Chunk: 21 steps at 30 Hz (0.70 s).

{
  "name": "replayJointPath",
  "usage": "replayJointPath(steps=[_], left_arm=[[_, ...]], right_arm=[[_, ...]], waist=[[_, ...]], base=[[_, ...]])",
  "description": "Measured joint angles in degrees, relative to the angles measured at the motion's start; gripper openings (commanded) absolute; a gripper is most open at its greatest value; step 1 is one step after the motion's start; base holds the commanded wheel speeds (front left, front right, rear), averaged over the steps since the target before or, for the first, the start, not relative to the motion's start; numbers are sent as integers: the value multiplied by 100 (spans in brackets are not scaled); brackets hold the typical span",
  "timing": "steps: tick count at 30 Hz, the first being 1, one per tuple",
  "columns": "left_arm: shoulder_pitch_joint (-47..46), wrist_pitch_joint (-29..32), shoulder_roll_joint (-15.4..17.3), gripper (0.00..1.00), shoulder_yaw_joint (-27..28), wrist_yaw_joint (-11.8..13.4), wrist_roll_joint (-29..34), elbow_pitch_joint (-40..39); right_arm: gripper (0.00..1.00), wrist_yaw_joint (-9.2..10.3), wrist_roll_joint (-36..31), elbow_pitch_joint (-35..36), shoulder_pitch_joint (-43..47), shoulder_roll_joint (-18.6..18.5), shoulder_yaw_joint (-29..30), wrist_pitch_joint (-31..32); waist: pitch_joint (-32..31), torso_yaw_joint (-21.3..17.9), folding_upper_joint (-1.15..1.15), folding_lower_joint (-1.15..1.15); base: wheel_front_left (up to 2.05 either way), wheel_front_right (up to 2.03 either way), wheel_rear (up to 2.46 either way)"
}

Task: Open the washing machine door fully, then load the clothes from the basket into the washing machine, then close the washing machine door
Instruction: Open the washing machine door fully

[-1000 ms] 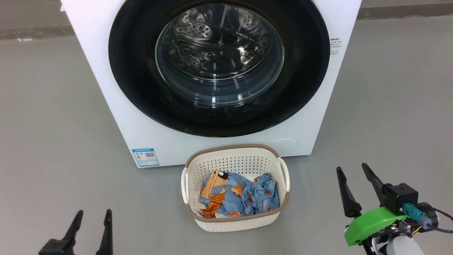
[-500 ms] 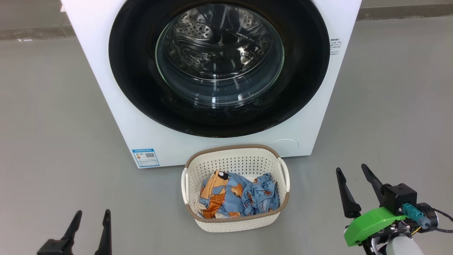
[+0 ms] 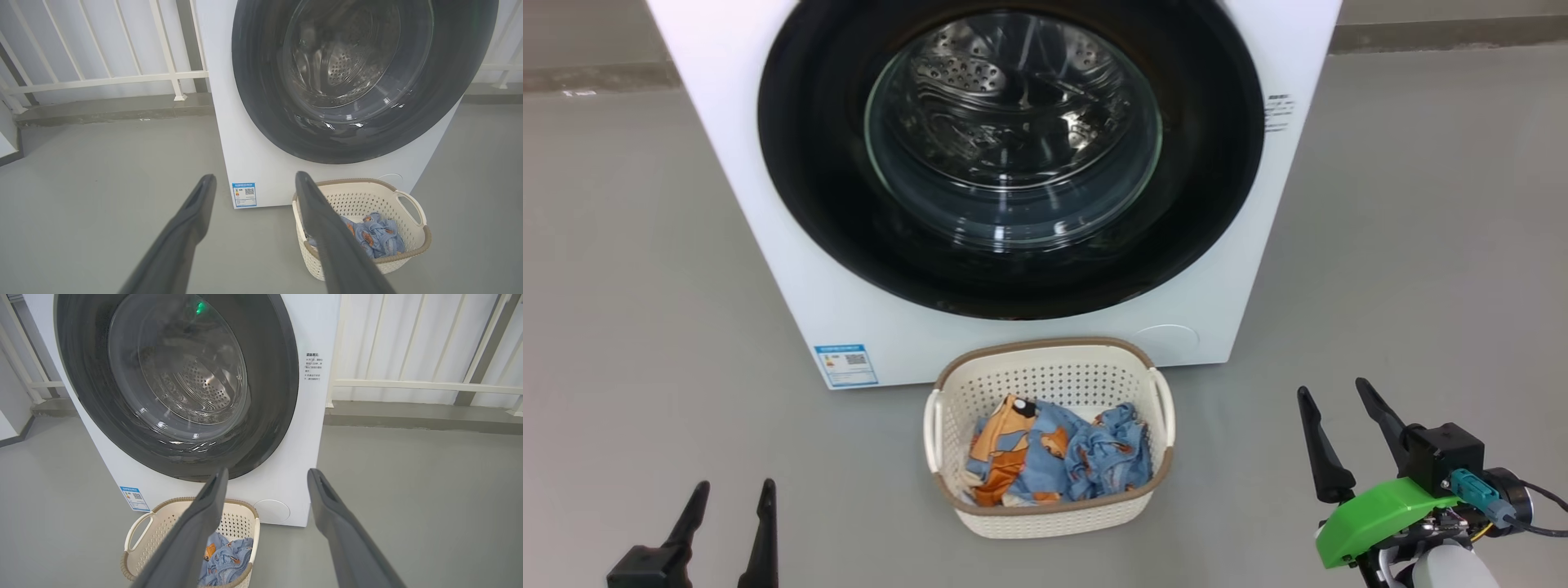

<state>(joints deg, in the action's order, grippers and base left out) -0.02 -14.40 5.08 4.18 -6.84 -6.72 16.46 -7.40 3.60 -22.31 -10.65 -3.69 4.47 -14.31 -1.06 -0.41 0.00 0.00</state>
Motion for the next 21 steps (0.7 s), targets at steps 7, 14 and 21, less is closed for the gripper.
replayJointPath(steps=[7, 14, 21], left_arm=[[0, 0, -9, 100, -1, -5, -1, 4], [-14, -1, -44, 100, 38, -20, -24, -158], [-17, -1, -74, 100, 38, -25, -24, -164]], right_arm=[[100, 0, 0, -3, 1, 2, 0, 0], [100, 0, 1, 1, 1, -1, 25, 0], [100, 0, 1, 2, 1, 0, 34, 0]], waist=[[14, 5, 0, 0], [60, 2, 0, 0], [82, 8, 0, 0]], base=[[145, 93, -238], [132, 80, -212], [53, 53, -105]])
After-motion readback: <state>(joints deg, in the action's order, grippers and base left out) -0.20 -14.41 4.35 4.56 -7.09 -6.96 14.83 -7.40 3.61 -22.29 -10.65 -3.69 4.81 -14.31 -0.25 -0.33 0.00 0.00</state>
